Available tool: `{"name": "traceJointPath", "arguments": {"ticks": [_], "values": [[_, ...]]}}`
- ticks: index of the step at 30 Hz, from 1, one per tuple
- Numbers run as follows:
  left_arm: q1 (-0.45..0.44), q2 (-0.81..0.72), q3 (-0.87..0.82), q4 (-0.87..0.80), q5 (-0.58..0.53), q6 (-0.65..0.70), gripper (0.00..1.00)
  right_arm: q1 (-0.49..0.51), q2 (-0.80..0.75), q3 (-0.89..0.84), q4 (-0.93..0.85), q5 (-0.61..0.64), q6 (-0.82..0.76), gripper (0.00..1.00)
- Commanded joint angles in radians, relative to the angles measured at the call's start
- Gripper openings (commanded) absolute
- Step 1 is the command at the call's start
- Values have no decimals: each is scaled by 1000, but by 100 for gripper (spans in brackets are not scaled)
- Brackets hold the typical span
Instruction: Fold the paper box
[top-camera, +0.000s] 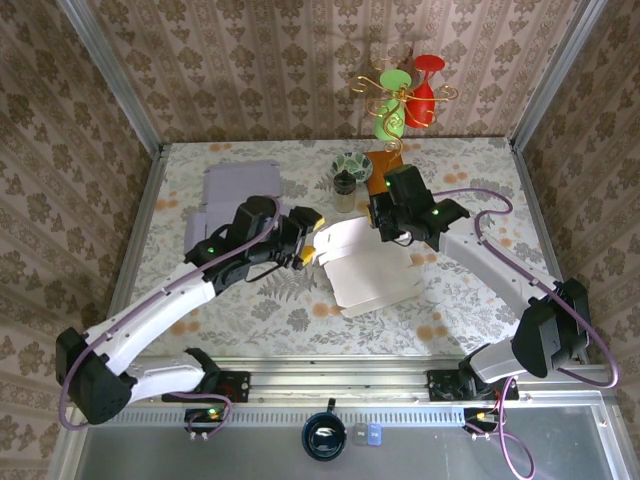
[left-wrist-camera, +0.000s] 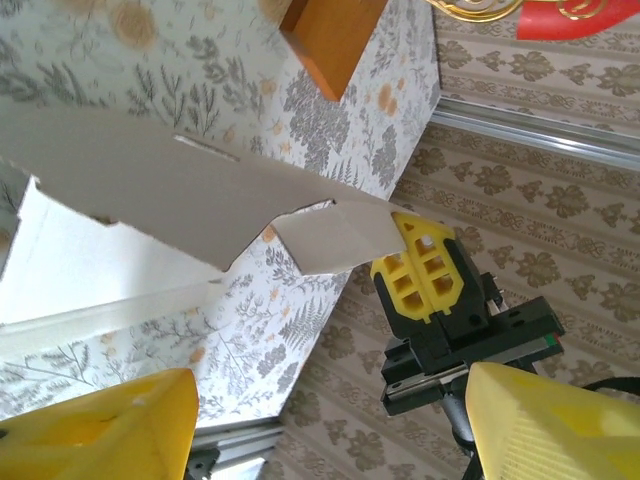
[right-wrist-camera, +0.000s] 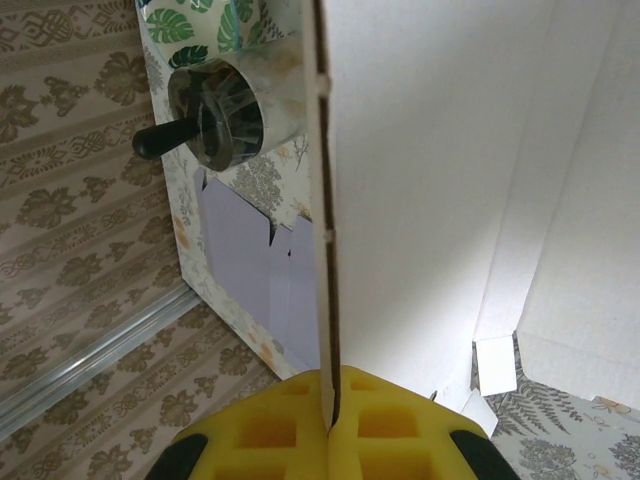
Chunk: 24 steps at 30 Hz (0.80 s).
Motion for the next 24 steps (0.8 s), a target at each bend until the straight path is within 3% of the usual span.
{"name": "traceJointPath", "arguments": {"ticks": [1, 5, 13, 21, 24], "values": [[-18, 59, -8, 104, -45, -164, 72, -6, 15, -13, 15, 9, 14, 0], [-17, 109, -6, 136, -65, -165, 70, -5, 10, -17, 21, 7, 14, 0], [48, 97, -18, 25, -75, -62, 59, -5, 4, -34, 31, 2, 18, 0], [69, 147, -14, 22, -13, 30, 36, -6, 22, -26, 43, -6, 23, 0], [73, 159, 2, 10, -8, 78, 34, -6, 28, -26, 46, -8, 24, 0]]}}
